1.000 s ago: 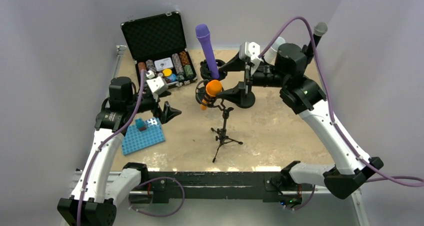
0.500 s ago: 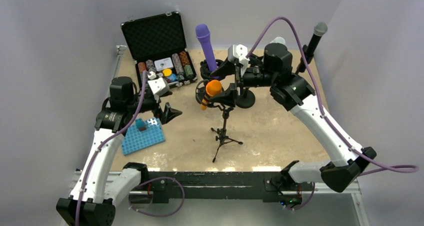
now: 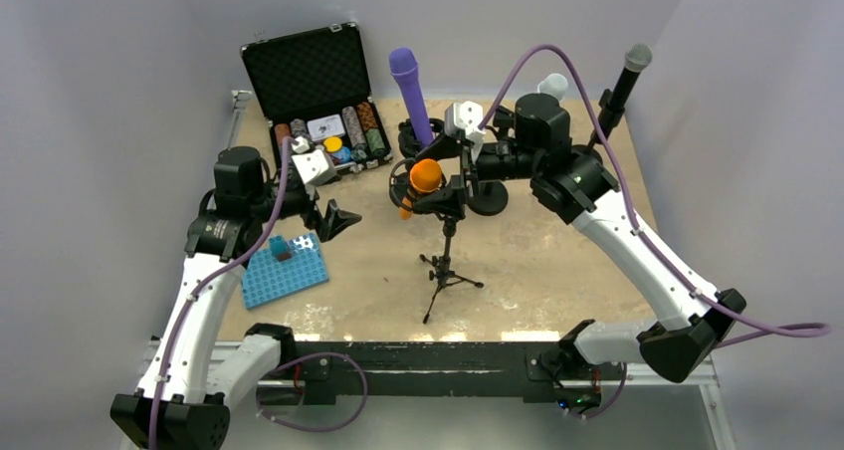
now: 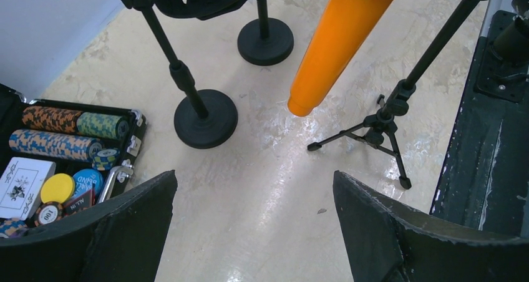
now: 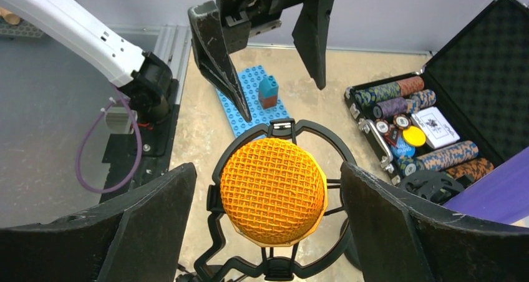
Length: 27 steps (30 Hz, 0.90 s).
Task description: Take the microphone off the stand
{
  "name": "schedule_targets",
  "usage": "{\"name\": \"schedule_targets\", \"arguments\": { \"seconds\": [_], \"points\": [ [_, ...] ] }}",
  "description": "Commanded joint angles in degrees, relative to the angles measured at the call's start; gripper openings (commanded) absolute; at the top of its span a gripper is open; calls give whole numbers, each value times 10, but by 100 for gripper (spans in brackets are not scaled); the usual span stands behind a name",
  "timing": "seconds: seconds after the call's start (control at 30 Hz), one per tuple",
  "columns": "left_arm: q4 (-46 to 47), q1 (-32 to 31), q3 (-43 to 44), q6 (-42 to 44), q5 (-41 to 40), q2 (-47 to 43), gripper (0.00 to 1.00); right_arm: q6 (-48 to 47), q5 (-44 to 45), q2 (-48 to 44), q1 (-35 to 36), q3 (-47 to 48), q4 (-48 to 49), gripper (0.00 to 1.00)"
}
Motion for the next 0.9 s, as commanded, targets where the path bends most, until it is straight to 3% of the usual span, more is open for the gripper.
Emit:
{"name": "schedule_targets", "arguments": {
  "seconds": [0.0, 0.27, 0.57, 0.87],
  "points": [
    [3, -6, 27, 17, 9, 3, 99, -10, 14, -8, 5, -6, 13, 87],
    [-2, -5, 24, 21, 7, 1, 99, -6, 22, -16, 6, 3, 21, 69],
    [-8, -5, 29, 26, 9, 3, 99, -3, 45, -34, 8, 35, 17, 26],
    [-66, -5, 63, 37, 5, -6, 99, 24, 40, -22, 7, 131, 1, 16]
  ]
}}
